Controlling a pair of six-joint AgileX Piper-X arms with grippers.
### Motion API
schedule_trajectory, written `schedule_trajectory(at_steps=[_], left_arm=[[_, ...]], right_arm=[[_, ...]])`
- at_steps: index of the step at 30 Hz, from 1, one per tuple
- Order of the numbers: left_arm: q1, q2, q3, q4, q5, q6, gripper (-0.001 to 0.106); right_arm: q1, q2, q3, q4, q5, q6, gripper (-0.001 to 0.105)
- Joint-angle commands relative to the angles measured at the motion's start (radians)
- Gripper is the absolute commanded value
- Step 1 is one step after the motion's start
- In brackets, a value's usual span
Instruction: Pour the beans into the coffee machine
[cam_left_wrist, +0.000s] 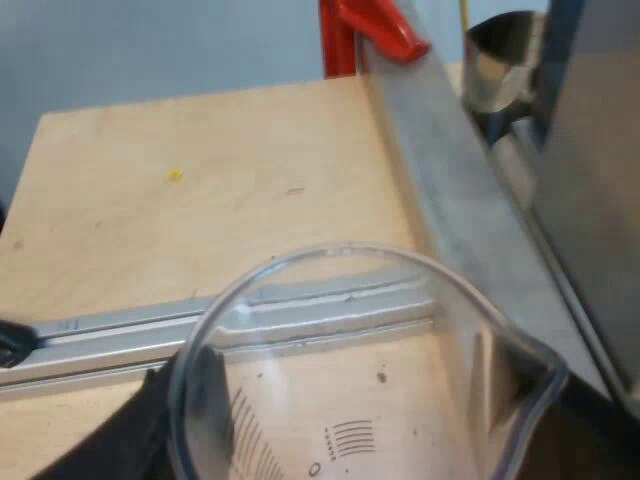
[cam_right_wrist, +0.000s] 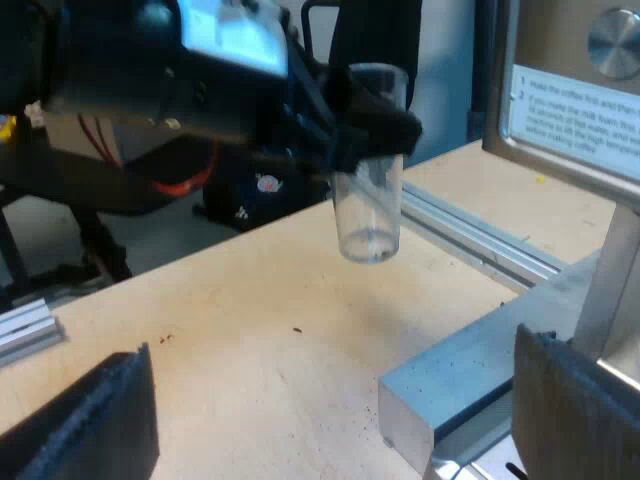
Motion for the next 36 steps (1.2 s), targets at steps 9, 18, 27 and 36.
schedule_trajectory(at_steps=[9, 18, 27, 36], left_arm=[[-0.001, 0.262, -0.002, -0.229, -0.068, -0.002, 0.001], [-0.001, 0.446, -0.002, -0.359, -0.068, -0.002, 0.017], [-0.001, 0.512, -0.002, -0.347, -0.054, -0.002, 0.052], [-0.001, 0.497, -0.002, -0.167, -0.055, -0.002, 0.086]], right_arm=[[0.001, 0.105, -0.004, -0.082, 0.001, 0.0, 0.074], [0.001, 0.12, -0.004, -0.08, 0.001, 0.0, 0.074], [0.001, 0.12, -0.004, -0.08, 0.001, 0.0, 0.074], [0.001, 0.12, -0.004, -0.08, 0.001, 0.0, 0.074]])
